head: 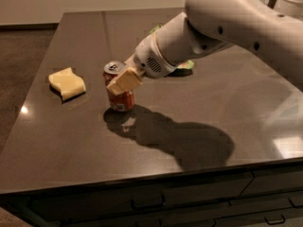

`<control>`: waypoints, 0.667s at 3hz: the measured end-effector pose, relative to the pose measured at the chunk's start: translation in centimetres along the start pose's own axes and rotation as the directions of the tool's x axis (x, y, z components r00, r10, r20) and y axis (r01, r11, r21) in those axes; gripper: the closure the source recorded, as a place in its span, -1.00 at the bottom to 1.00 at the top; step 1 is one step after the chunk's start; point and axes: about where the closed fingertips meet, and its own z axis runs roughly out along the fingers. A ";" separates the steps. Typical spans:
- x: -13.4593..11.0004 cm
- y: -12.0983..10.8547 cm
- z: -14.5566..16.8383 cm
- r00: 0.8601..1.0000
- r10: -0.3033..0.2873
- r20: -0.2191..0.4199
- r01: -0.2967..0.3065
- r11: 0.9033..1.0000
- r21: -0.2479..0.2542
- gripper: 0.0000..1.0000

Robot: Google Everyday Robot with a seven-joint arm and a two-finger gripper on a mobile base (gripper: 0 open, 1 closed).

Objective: Move coke can near green rice chip bag

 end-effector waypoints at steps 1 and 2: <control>2.2 -3.1 -1.6 0.998 0.069 0.004 -0.069 0.996 0.056 1.00; 3.6 -5.4 -2.7 0.993 0.115 0.034 -0.117 0.988 0.100 1.00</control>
Offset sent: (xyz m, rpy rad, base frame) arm 0.0652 -0.0928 -0.0149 0.0755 0.0144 -0.2459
